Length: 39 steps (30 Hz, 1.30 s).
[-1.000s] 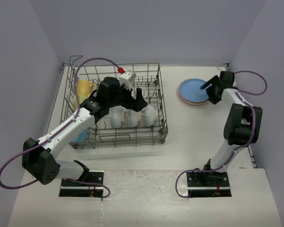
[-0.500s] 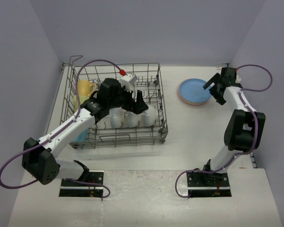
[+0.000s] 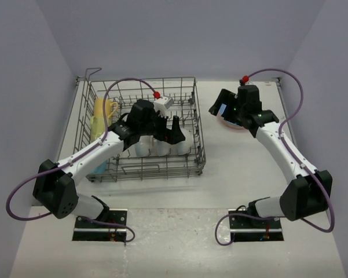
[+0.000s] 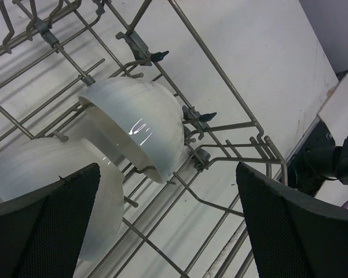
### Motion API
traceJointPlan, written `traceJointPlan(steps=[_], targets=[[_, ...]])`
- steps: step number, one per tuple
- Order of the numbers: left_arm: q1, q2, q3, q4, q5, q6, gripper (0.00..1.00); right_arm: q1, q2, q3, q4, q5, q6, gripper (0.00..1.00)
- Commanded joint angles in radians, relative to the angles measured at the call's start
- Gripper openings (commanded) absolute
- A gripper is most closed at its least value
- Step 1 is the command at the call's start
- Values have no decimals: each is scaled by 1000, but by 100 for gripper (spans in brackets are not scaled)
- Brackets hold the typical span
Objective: Unload the mixed dishes from the dish rack
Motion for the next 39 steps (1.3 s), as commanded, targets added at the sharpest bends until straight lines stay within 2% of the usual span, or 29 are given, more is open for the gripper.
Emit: traceJointPlan(steps=[1,9,12,13,15,16,19,21,22,25,35,39], targets=[[-10,29,-6,58,32,-37,100,73,-17,-18,13,-40,-19,97],[-16,81,-15,95,19,-70,100,219,102,23,27,-63,-17,81],[-20,92,-30,121,29,-83,100,249,150,37,27,-56,-12,70],[-22,95,-36,124,27,-90,100,253,159,34,28,-48,1,59],[-22,101,-44,142,24,-97,100,254,174,25,34,-28,21,45],[-22,103,-47,148,24,-105,100,256,177,20,37,-20,38,30],[-22,115,-48,156,27,-114,100,254,182,5,34,12,57,17],[-22,123,-52,156,27,-117,100,256,179,-15,43,20,63,13],[-23,124,-56,159,27,-120,100,256,173,-27,43,21,72,7],[-25,133,-58,164,18,-126,100,254,158,-49,49,44,90,0],[-54,172,-71,167,-10,-154,100,256,124,-143,86,63,162,0],[-62,189,-78,171,-45,-163,91,256,108,-149,77,67,181,0]])
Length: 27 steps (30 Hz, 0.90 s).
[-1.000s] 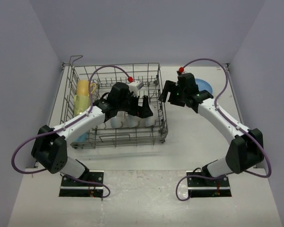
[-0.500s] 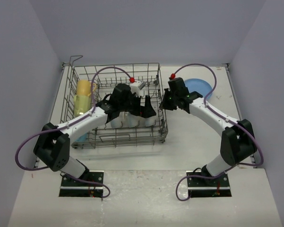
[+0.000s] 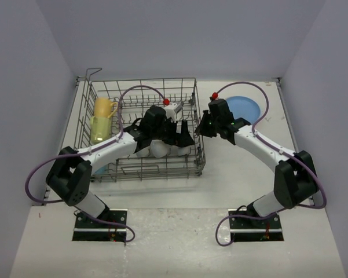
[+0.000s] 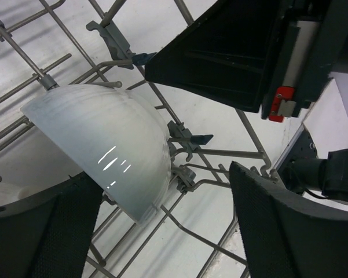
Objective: Unload the mixed dishes from the dish rack
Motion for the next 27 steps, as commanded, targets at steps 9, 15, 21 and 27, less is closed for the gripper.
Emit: traceJointPlan(steps=[9,15,21,27], targets=[[-1,56,-64,72,-40,-65,62,-6,-24,-37,-51,61,113,0],[2,50,-77,106,-47,-80,35,-9,-28,-49,-54,61,135,0],[13,36,-92,129,-17,-89,5,-11,-34,-72,-59,70,150,0],[23,-29,-130,234,51,-91,0,-38,-40,-101,-57,70,159,0]])
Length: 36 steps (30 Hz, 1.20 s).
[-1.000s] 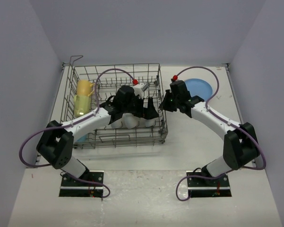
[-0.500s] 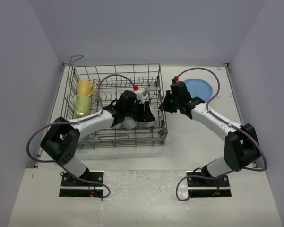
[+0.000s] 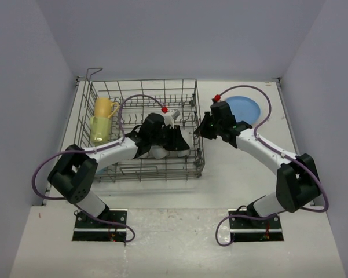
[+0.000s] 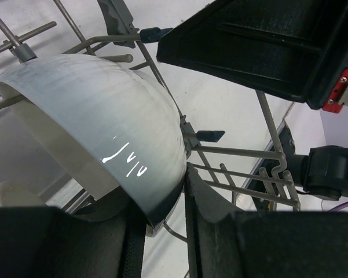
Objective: Unload the mixed dishes from the dish rack
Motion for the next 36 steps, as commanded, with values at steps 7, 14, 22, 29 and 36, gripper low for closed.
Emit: traceJointPlan(steps=[7,14,22,29,36], targets=[[22,-248,-92,240,41,35,0,-75,-15,-66,-100,92,109,0],[24,-310,-106,280,47,61,0,-88,-5,-57,-100,86,106,0],[24,-178,-97,288,125,44,0,-95,10,-54,-101,72,95,0],[24,-250,-85,185,47,102,0,-95,-2,-52,-103,72,78,0],[24,-376,-66,67,-100,144,0,-94,-38,-43,-111,80,46,1]])
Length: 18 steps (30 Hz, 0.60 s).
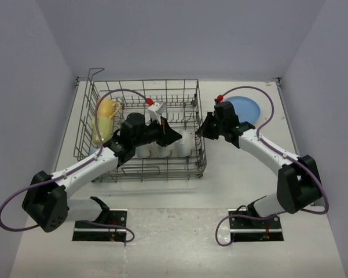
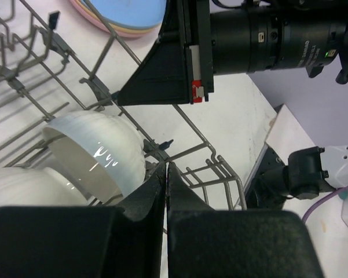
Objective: Unload the mixed dishes from the dish rack
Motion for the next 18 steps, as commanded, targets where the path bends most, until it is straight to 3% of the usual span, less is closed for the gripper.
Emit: traceJointPlan(steps=[1,3,4,6,7,9,14,18], targets=[[-1,-81,51,-68,-117,49,0,-53,-21,-13,-129,151,36,1],[2,-107,83,-181,-234,52,0,-53,-28,-10,-135,153,36,2],[4,-116,94,-244,-274,53,24,-53,-30,-10,-137,153,35,2],[25,-158,84,-326,-334,52,48,-54,-35,-13,-140,156,30,2],[41,-202,68,-335,-335,47,70,-54,-36,-16,-141,157,26,3],[85,-248,23,-341,-332,33,100,-54,-36,-17,-143,162,20,3],[147,-343,-10,-431,-368,9,100,-53,-35,-11,-144,154,10,4],[237,-357,-68,-461,-280,1,100,-54,-35,-5,-147,156,4,4]])
